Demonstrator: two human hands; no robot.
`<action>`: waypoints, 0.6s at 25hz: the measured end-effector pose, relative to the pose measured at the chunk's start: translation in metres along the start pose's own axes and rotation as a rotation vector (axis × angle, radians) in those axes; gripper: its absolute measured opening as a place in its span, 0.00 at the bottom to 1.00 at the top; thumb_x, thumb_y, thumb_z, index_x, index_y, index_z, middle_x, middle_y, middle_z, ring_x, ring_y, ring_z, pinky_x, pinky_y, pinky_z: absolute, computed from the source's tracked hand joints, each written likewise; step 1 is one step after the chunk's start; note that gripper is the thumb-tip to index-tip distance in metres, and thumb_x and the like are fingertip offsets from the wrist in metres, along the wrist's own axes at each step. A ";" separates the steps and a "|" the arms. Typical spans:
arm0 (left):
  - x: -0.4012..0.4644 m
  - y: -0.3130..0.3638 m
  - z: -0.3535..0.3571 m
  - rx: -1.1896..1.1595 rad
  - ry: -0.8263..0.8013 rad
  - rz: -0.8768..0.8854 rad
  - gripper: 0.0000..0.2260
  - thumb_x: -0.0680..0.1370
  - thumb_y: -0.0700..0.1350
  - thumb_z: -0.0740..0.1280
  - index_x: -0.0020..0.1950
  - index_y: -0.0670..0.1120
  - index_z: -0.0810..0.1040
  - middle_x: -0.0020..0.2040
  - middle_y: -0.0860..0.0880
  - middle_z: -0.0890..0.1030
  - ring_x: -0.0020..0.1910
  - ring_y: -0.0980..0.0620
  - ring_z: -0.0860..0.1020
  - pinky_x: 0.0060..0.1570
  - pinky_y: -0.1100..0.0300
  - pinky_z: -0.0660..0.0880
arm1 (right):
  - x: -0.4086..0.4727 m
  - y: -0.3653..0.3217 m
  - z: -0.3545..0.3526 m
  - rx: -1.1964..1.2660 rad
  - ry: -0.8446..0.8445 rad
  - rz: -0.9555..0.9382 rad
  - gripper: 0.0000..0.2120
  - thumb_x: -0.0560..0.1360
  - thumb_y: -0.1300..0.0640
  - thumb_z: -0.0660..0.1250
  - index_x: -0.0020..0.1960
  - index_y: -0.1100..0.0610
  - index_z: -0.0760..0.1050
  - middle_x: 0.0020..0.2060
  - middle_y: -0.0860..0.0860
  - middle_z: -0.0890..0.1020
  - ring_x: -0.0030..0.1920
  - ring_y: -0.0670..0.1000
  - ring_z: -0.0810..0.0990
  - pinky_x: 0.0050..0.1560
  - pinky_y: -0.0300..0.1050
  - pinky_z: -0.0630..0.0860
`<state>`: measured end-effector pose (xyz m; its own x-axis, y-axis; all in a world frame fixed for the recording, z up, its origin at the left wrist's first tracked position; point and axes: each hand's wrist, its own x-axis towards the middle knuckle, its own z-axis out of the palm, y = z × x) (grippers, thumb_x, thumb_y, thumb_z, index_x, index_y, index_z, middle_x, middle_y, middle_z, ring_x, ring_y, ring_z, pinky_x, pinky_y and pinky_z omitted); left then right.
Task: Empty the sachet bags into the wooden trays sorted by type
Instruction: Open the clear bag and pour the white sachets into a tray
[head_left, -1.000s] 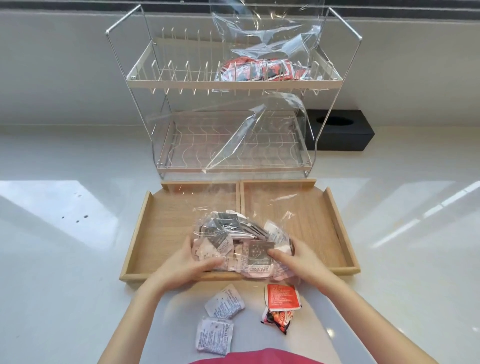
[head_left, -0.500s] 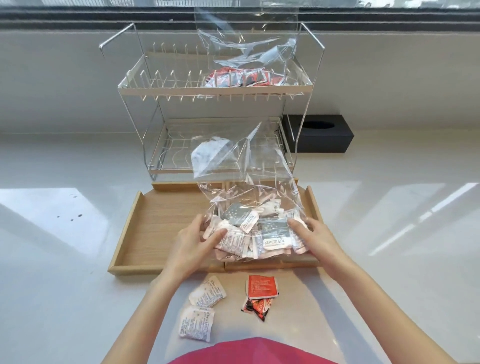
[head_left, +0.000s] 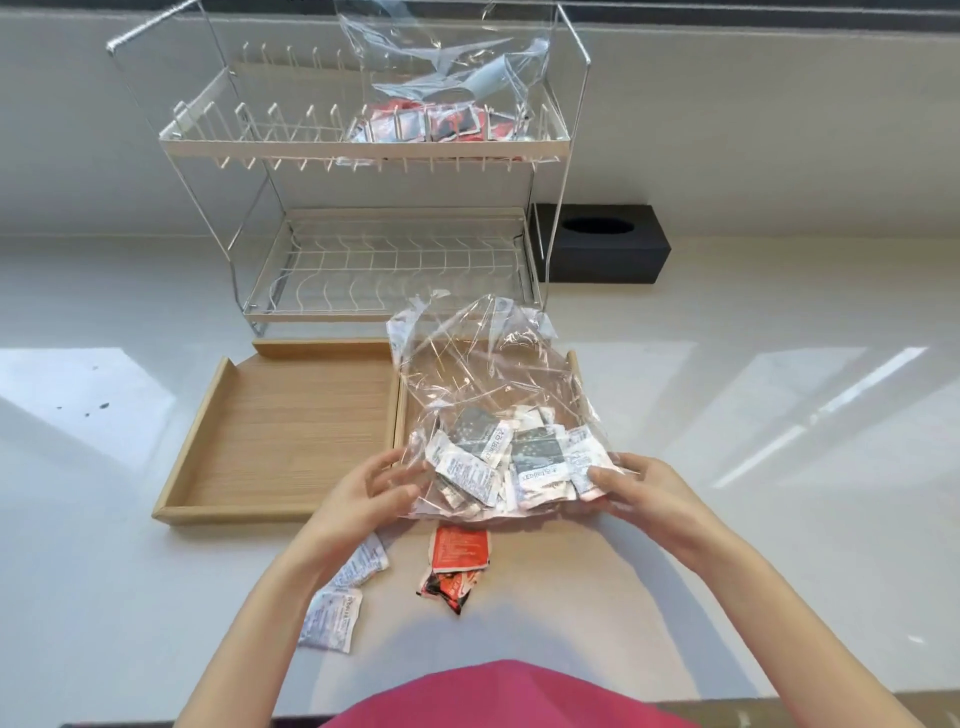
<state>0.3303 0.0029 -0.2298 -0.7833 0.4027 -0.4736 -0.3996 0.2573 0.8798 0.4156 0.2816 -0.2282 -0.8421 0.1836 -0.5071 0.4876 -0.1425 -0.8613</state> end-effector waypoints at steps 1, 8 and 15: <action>0.000 -0.002 0.002 0.031 0.023 0.019 0.21 0.75 0.35 0.64 0.67 0.43 0.66 0.52 0.50 0.79 0.45 0.60 0.81 0.36 0.69 0.77 | 0.001 0.000 -0.002 -0.080 0.022 -0.008 0.13 0.75 0.63 0.64 0.58 0.64 0.73 0.40 0.53 0.85 0.36 0.50 0.85 0.38 0.38 0.80; -0.007 0.009 0.017 0.399 0.257 0.162 0.06 0.77 0.43 0.61 0.53 0.52 0.74 0.22 0.53 0.80 0.19 0.57 0.76 0.22 0.69 0.71 | 0.001 -0.023 -0.004 -0.443 0.107 -0.081 0.16 0.75 0.58 0.63 0.61 0.56 0.67 0.26 0.53 0.81 0.21 0.46 0.78 0.24 0.35 0.74; -0.012 0.058 0.015 0.079 0.346 0.329 0.08 0.76 0.42 0.63 0.52 0.53 0.76 0.22 0.52 0.78 0.19 0.58 0.71 0.23 0.69 0.71 | -0.009 -0.082 -0.007 -0.232 0.131 -0.340 0.08 0.76 0.60 0.61 0.53 0.55 0.75 0.19 0.50 0.79 0.18 0.44 0.73 0.20 0.33 0.68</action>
<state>0.3237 0.0258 -0.1741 -0.9799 0.1611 -0.1176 -0.0773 0.2367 0.9685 0.3846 0.2986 -0.1535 -0.9346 0.3068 -0.1798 0.2388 0.1670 -0.9566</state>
